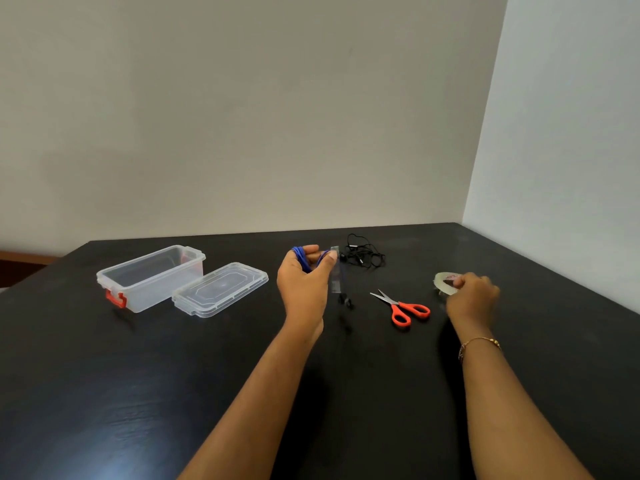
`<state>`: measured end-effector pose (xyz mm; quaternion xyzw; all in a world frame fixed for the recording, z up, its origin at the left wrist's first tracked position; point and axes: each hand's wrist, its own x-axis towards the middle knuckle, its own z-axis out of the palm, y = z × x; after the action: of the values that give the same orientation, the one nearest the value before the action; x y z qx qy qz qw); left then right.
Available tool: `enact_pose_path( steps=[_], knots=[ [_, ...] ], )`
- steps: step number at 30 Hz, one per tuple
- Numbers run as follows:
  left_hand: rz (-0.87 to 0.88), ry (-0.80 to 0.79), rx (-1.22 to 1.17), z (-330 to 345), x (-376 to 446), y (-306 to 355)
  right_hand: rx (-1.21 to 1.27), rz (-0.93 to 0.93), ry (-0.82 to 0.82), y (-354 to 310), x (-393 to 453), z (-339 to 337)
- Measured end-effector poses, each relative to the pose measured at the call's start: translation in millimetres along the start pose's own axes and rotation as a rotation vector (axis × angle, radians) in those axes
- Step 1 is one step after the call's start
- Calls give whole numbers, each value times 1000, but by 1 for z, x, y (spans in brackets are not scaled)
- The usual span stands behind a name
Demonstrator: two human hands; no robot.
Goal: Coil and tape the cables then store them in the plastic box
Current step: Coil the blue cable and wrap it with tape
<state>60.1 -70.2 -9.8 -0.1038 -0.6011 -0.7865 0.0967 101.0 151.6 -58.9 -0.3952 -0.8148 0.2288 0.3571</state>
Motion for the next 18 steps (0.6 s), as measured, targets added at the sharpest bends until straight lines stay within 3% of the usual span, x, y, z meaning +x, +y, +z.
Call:
enact_pose_path(
  steps=[4,7,12,15,18],
  knots=[
    [-19,-2,-5,-2,1,1,39,55,3,-9,0,-5],
    [-47,-8,4,-3,2,1,285,-82,-45,-34,-6,-9],
    [-98,-13,-10,-7,4,1,954,-144,-589,-102,-59,-21],
    [-104,-50,-37,-12,5,2,938,-186,-737,-115,-81,-14],
    [-107,-97,-45,-16,7,5,903,-149,-686,-118,-89,-5]
  ],
)
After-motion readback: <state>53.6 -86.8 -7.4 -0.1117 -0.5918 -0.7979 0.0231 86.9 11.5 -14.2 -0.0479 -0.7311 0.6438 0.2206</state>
